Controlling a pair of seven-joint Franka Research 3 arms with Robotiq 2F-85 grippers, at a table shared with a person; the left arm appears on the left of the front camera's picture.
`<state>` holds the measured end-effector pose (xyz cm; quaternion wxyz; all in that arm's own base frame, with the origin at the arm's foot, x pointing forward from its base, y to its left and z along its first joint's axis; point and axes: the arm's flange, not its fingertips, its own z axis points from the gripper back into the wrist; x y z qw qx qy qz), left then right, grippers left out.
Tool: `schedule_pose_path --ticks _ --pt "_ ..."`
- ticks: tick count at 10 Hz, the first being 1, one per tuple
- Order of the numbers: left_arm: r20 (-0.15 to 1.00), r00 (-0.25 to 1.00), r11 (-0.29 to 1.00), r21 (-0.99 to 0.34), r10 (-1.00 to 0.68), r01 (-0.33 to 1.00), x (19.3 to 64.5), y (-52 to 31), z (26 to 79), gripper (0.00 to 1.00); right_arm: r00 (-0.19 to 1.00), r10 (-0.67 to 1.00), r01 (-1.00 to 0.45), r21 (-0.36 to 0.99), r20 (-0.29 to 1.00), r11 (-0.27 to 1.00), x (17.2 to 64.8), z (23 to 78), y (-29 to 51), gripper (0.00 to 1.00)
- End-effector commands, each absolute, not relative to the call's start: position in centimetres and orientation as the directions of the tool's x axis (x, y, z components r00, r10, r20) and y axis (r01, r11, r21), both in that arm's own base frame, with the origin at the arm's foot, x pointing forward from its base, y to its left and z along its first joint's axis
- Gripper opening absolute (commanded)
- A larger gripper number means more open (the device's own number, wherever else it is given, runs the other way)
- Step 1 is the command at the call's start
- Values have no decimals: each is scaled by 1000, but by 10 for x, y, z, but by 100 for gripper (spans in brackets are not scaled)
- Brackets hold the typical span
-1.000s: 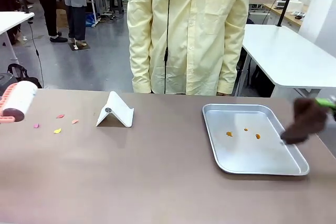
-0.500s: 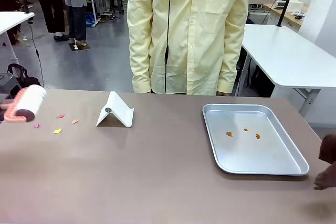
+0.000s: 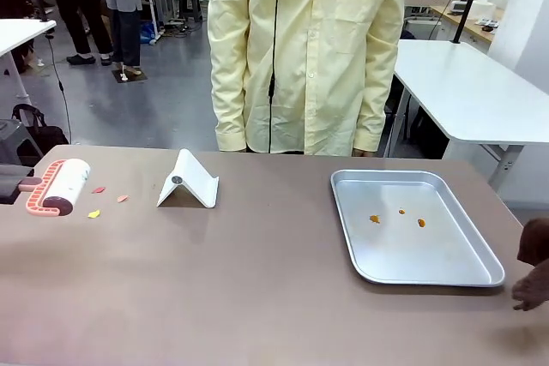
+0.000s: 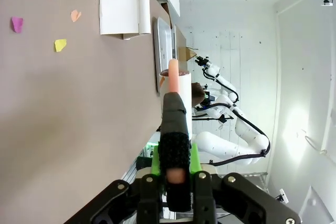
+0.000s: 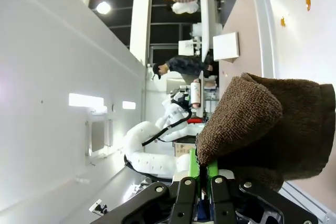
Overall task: Clean the surface of the table.
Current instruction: Hold the Lint Roller with your left hand and the towel with your right hand, then if a person points to the right, clean the right side of the table with your right hand, and if they point to the left, clean the left side with your left hand.
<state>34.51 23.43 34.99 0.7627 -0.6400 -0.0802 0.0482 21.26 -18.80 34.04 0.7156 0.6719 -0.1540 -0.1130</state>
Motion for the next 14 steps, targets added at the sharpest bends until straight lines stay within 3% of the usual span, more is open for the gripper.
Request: schedule_pose_path --ticks 1,14 --pt "67 982 143 -989 176 42 342 236 352 0 929 -359 -62 994 89 87 208 346 -188 0" --pt "67 982 143 -989 176 42 342 236 352 0 929 -359 -62 994 89 87 208 346 -188 0"
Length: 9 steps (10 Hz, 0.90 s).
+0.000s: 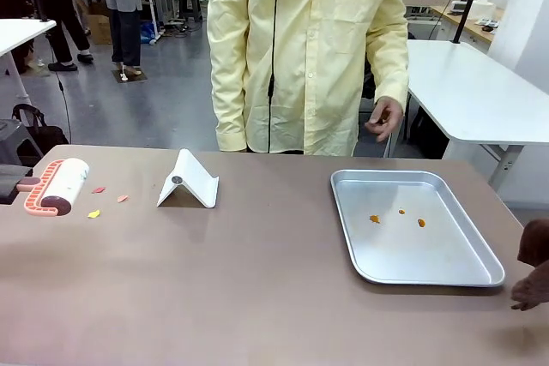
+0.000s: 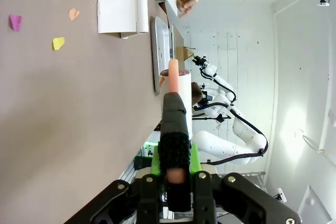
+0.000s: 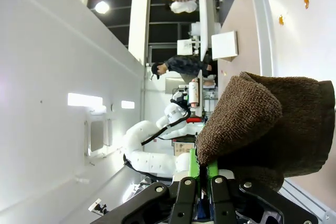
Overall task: Clean the surface of the table.
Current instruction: If a person points to the right, clean the right side of the table with your right hand, and if they point to the left, clean the left side with your left hand.
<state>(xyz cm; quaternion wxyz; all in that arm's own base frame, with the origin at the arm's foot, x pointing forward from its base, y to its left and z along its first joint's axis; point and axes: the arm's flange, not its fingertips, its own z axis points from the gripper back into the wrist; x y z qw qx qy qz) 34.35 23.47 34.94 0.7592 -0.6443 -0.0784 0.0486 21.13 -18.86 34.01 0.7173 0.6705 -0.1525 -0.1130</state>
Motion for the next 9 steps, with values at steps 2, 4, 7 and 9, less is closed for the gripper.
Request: schedule_pose_path --ticks 2,4,7,9 --pt "67 982 143 -989 176 42 342 236 352 0 929 -359 -62 994 89 87 208 346 -188 0" --pt "67 982 143 -989 176 42 342 236 352 0 929 -359 -62 994 89 87 208 346 -188 0" --pt "67 982 143 -989 176 42 342 236 352 0 929 -359 -62 994 89 87 208 346 -188 0" --pt "67 982 143 -989 176 42 342 236 352 0 928 -367 -42 996 67 75 211 340 -189 6"
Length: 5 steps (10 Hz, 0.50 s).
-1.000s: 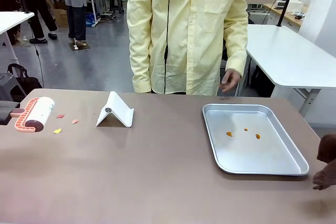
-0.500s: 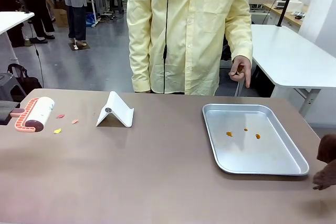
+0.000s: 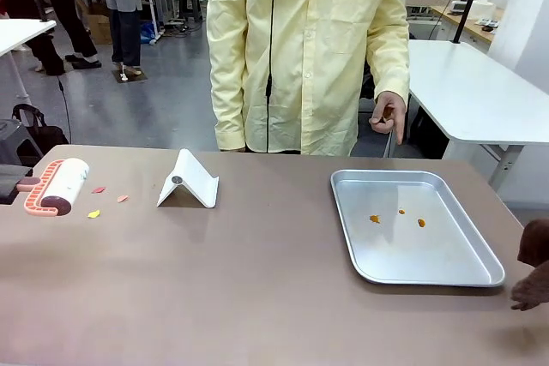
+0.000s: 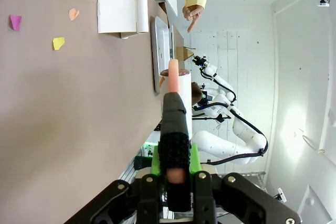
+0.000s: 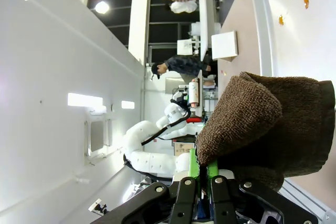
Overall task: Clean the surface of the table.
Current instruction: If a person points to the right, clean the right side of the table with your right hand, and if they point to the left, clean the left side with your left hand.
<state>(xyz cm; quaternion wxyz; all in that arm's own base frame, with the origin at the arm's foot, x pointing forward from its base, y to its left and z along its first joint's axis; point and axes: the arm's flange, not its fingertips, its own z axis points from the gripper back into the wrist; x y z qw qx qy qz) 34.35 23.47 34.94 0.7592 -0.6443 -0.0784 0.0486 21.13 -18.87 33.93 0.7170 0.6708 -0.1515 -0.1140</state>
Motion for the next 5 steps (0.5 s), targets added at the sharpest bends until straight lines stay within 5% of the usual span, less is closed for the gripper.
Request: schedule_pose_path --ticks 1,5 --pt "67 982 143 -989 176 42 342 236 352 0 938 -338 -40 990 83 134 220 342 -185 6" --pt "67 982 143 -989 176 42 342 236 352 0 961 -153 -153 901 232 407 291 372 -149 6"
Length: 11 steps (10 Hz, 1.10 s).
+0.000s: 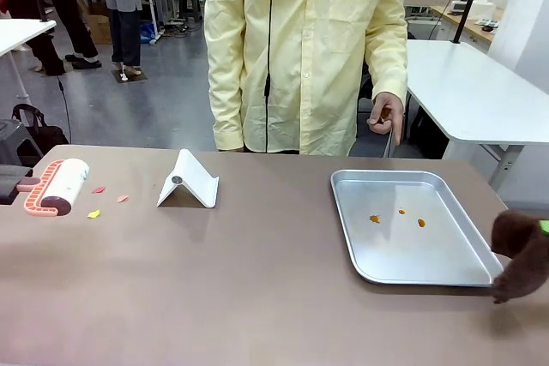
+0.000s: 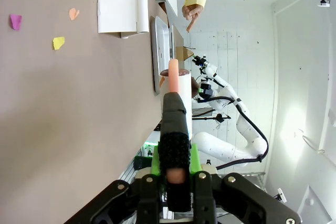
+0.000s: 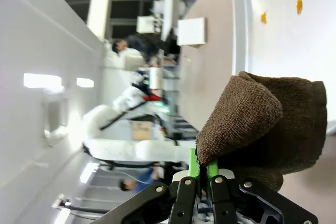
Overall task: Clean the surface of the table.
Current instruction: If a person points to the right, clean the right side of the table with your right hand, and if they point to the left, clean the left side with your left hand.
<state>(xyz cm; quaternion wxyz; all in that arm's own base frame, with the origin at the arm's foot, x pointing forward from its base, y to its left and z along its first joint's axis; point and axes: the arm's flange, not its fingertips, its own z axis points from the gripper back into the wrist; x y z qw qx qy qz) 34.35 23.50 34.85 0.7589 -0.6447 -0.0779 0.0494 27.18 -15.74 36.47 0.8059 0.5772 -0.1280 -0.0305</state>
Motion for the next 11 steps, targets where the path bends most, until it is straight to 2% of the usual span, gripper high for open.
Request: schedule_pose_path --ticks 1,2,4,8,9,11 --pt "67 982 143 -989 176 42 342 236 352 0 961 -91 -188 855 262 484 315 378 -138 6" --pt "67 982 143 -989 176 42 342 236 352 0 952 -80 -203 805 296 558 335 381 -128 6" --pt "67 982 143 -989 176 42 342 236 352 0 924 -25 -291 743 382 603 367 383 -113 6" --pt "67 982 143 -989 176 42 342 236 352 0 857 -3 -350 587 514 730 408 359 -101 6" --pt "67 982 143 -989 176 42 342 236 352 0 844 5 -369 574 537 731 417 347 -94 6" --pt "67 982 143 -989 176 42 342 236 352 0 870 4 -338 591 493 733 439 325 -83 6"
